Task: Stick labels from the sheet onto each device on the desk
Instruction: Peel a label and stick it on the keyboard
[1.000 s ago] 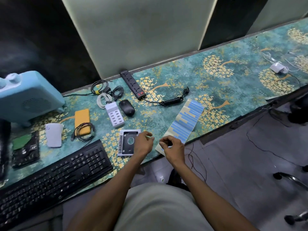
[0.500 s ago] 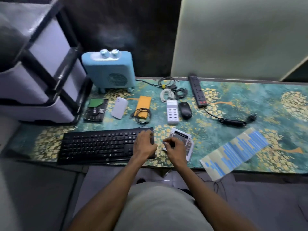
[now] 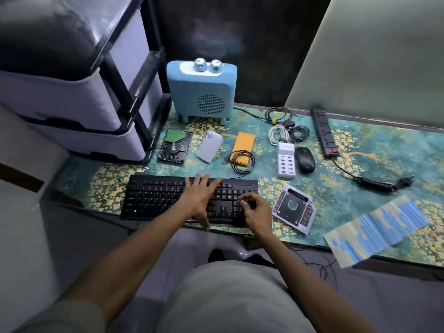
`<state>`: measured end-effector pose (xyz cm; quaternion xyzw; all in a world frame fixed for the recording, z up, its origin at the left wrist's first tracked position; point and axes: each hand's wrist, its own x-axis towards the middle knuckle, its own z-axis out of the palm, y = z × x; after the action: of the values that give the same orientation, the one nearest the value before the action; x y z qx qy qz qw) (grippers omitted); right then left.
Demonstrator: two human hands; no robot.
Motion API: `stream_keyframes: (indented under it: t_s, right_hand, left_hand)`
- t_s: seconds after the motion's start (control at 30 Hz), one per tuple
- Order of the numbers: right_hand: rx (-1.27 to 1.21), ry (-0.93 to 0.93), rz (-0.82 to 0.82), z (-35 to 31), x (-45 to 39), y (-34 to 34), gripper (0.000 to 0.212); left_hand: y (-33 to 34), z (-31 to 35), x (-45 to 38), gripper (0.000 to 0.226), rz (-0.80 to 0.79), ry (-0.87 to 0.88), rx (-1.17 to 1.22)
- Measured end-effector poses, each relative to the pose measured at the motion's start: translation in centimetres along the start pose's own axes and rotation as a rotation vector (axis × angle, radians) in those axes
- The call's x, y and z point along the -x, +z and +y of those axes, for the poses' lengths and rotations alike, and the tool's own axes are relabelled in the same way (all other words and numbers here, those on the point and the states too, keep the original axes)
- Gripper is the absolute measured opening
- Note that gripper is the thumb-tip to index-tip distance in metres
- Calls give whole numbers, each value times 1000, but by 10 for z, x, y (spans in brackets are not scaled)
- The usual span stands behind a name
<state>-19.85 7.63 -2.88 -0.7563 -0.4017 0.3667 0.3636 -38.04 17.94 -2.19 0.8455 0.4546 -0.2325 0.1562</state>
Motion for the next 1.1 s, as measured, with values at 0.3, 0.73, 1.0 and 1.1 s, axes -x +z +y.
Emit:
stream_keyframes:
  t_s: [0.3,0.73,1.0,1.1]
  right_hand:
    - [-112,128,265,-15,-12,-7,13]
    - [-77,279,98,2,-14,-8,10]
    - [-306,371,226,23,-12,-19,16]
    - [-446,452,276,19,-16,-25,19]
  left_hand:
    - [-29,-15,-5,117,1,179,-158]
    - [7,22,-2,170,-22,73,-131]
    - [-13,18,-1,158,-88,123,-116]
    - [-27,19,0,129,-125,175,-65]
